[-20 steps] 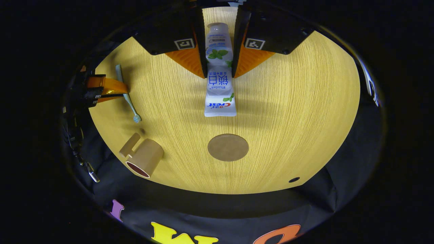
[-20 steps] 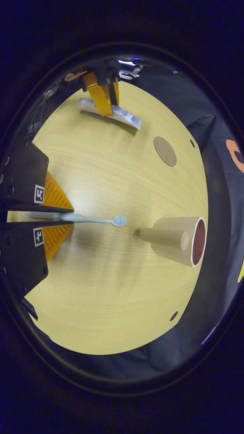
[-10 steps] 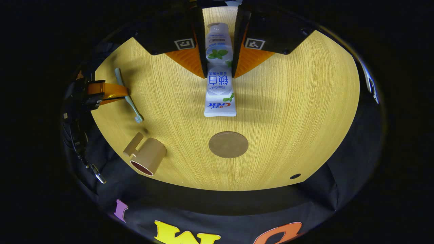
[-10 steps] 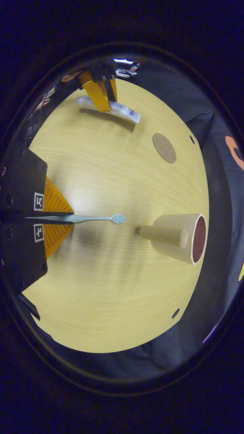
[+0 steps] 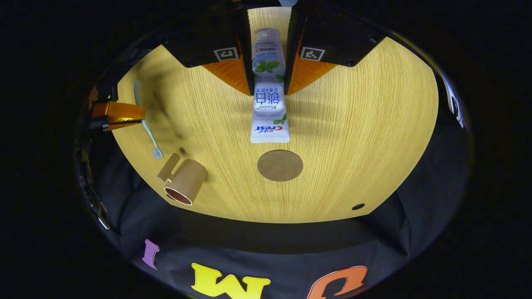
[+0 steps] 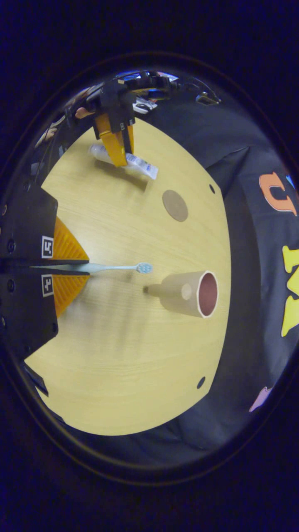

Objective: Put the toothbrush and toothpaste on the desktop into the cup, then pick up the cup and place it on the coaster on the desktop.

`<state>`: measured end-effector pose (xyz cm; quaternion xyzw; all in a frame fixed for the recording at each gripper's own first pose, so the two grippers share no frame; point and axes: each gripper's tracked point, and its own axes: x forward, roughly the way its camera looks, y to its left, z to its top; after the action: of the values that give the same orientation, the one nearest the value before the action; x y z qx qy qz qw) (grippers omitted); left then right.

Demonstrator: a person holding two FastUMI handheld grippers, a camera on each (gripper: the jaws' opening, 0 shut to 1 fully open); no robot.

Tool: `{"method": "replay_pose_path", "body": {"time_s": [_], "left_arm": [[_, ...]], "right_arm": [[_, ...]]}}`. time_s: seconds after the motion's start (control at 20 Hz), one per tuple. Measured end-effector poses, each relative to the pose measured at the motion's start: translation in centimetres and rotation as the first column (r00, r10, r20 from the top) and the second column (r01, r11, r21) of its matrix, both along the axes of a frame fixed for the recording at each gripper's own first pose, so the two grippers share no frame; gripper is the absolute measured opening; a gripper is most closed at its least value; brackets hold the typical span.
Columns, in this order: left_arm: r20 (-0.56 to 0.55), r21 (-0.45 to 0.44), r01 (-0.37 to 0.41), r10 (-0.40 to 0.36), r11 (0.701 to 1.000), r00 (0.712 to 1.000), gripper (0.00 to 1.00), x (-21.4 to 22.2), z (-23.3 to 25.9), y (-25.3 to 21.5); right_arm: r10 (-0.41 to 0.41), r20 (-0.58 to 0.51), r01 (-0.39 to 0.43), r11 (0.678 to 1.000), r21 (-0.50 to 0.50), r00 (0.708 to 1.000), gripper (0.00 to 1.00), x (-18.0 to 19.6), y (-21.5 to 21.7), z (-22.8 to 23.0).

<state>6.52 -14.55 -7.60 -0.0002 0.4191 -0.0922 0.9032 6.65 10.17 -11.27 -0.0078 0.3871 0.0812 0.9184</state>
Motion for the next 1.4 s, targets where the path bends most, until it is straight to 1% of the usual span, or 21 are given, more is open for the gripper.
{"method": "replay_pose_path", "body": {"time_s": [0.15, 0.2, 0.25, 0.3, 0.35, 0.5, 0.65, 0.75, 0.85, 1.05, 1.1, 1.2, 1.3, 1.4], "left_arm": [[0.045, -0.015, 0.005, -0.005, 1.0, 0.999, 0.4, 0.5, 3.1, -3.3], [0.063, -0.019, 0.005, -0.004, 1.0, 0.998, 0.4, -0.1, -0.3, 4.8], [0.085, -0.022, 0.005, -0.003, 1.0, 0.996, 0.4, -2.1, 2.7, -1.1], [0.106, -0.018, 0.005, -0.003, 1.0, 0.994, 0.4, 0.0, 3.9, -2.7], [0.129, -0.008, 0.005, -0.004, 1.0, 0.992, 0.4, 0.3, 4.3, -3.0], [0.179, 0.004, -0.001, 0.0, 1.0, 0.984, 0.4, 0.6, 5.8, -3.4], [0.226, -0.054, -0.008, 0.02, 0.999, 0.974, 0.39, 0.9, 6.8, -4.1], [0.253, -0.109, -0.022, 0.049, 0.994, 0.966, 0.39, 1.0, 7.3, -4.6], [0.273, -0.13, -0.04, 0.074, 0.991, 0.959, 0.39, 1.2, 7.6, -4.4], [0.343, -0.084, -0.064, 0.089, 0.994, 0.935, 0.39, 2.0, 9.1, -3.2], [0.364, -0.08, -0.062, 0.087, 0.995, 0.927, 0.4, 2.1, 9.6, -3.3], [0.406, -0.084, -0.056, 0.085, 0.995, 0.91, 0.4, 2.5, 10.5, -3.6], [0.432, -0.091, -0.056, 0.09, 0.994, 0.897, 0.4, 3.2, 10.9, -3.7], [0.454, -0.098, -0.061, 0.099, 0.993, 0.886, 0.39, 3.8, 10.9, -3.7]], "right_arm": [[0.017, 0.116, -0.024, 0.998, 0.053, 0.993, 0.0, -0.4, 0.0, 3.1], [0.025, 0.161, -0.035, 0.997, 0.063, 0.987, 0.0, -0.5, -0.1, 4.3], [0.03, 0.215, -0.046, 0.996, 0.07, 0.976, 0.0, -0.6, -0.2, 5.8], [0.032, 0.272, -0.054, 0.996, 0.072, 0.962, 0.0, -0.7, -0.2, 7.1], [0.036, 0.33, -0.061, 0.996, 0.065, 0.943, 0.0, -0.7, -0.4, 8.6], [0.035, 0.487, -0.065, 0.997, 0.045, 0.873, 0.0, -0.1, -1.3, 12.1], [0.01, 0.583, -0.064, 0.995, 0.072, 0.812, 0.0, 0.9, -1.6, 15.3], [-0.011, 0.615, -0.064, 0.993, 0.1, 0.788, 0.0, 2.1, -1.7, 16.5], [-0.022, 0.624, -0.072, 0.989, 0.126, 0.781, 0.0, 3.8, -1.8, 16.9], [-0.052, 0.627, -0.053, 0.988, 0.148, 0.777, 0.0, 7.6, -2.4, 16.9], [-0.061, 0.625, -0.047, 0.987, 0.156, 0.778, 0.0, 8.7, -2.4, 17.0], [-0.08, 0.631, -0.047, 0.982, 0.182, 0.771, 0.0, 10.4, -2.4, 17.2], [-0.101, 0.645, -0.044, 0.978, 0.205, 0.757, 0.0, 12.0, -2.4, 17.7], [-0.108, 0.674, -0.04, 0.979, 0.2, 0.731, 0.0, 13.6, -2.3, 18.4]]}}
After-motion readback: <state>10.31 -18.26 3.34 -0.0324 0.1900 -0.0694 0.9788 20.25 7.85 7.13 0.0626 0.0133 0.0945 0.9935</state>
